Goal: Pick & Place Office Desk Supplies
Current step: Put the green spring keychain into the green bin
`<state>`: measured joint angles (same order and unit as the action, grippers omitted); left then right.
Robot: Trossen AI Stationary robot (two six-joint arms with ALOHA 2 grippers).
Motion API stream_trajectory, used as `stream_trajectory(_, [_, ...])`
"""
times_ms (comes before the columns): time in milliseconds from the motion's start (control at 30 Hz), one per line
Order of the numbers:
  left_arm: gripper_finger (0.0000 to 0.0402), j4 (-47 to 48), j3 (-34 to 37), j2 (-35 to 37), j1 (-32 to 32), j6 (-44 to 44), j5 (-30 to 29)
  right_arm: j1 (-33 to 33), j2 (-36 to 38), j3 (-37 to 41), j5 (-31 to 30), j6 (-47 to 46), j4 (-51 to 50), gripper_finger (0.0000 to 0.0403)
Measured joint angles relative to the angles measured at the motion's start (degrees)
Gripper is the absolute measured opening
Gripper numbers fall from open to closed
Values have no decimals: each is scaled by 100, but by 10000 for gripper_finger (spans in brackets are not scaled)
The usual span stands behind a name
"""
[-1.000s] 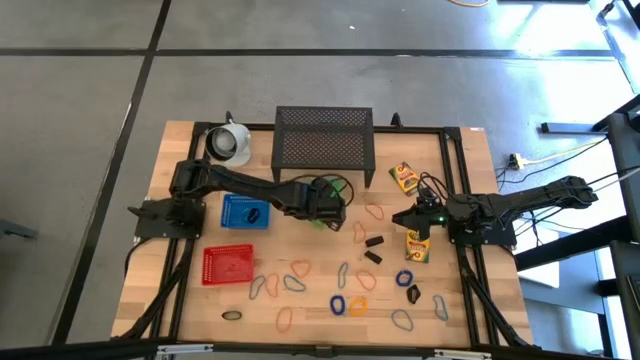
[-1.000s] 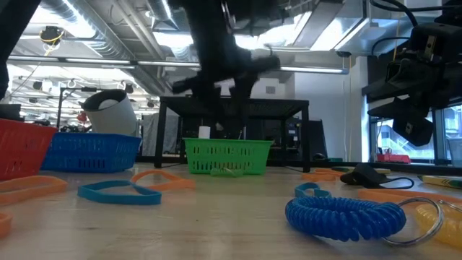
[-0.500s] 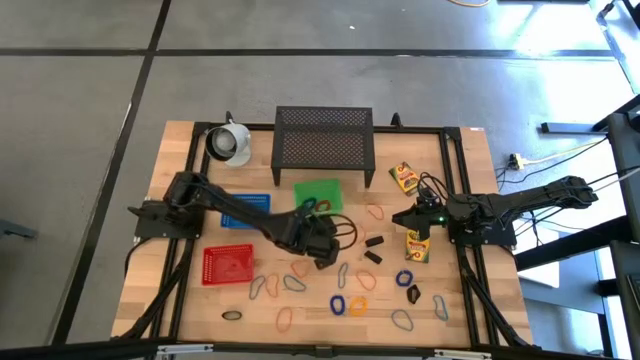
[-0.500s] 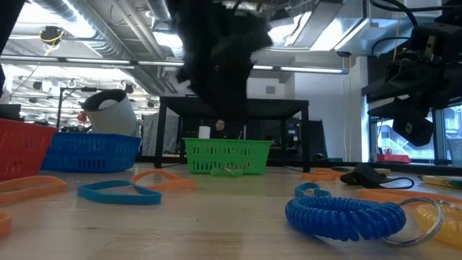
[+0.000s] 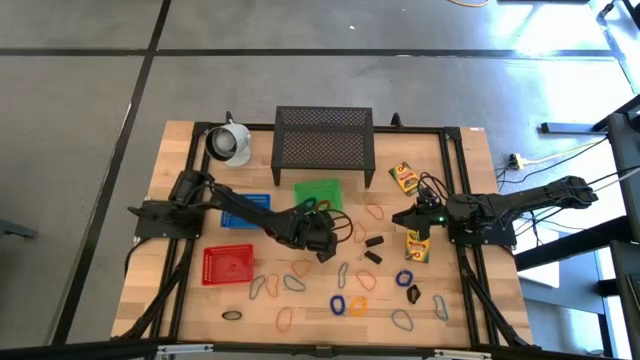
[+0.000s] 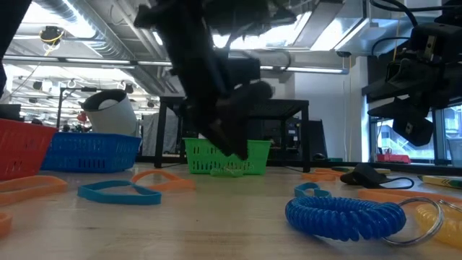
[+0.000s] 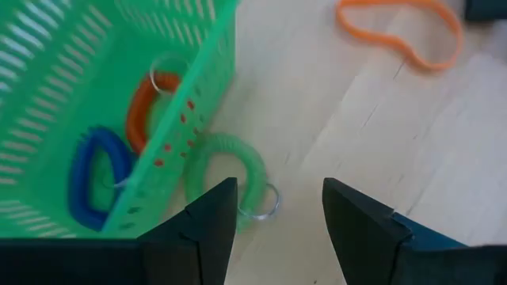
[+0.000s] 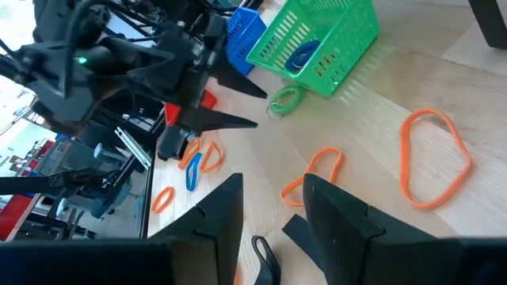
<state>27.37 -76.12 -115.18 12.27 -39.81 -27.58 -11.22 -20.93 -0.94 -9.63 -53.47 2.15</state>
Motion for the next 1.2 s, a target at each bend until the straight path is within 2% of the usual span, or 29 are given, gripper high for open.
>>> stream_trajectory(200, [180, -280, 226, -4, -224, -150, -36, -2, 1, 1, 2, 0, 2, 136])
stream_trajectory(333, [180, -530, 412, -4, -308, -151, 581, -1, 0, 1, 2, 0, 0, 136])
stream_trajectory(700, [173, -858, 787, 38, -299, -299, 654, -1, 0, 0, 2, 0, 0, 136])
stream_trajectory(1000, [116, -751, 796, 27, -435, -498, 605, 0, 0, 1, 2, 0, 0, 136])
stream_trajectory(1200, [49, -669, 803, 16, -394, -496, 669, -1, 2, 0, 3, 0, 1, 136])
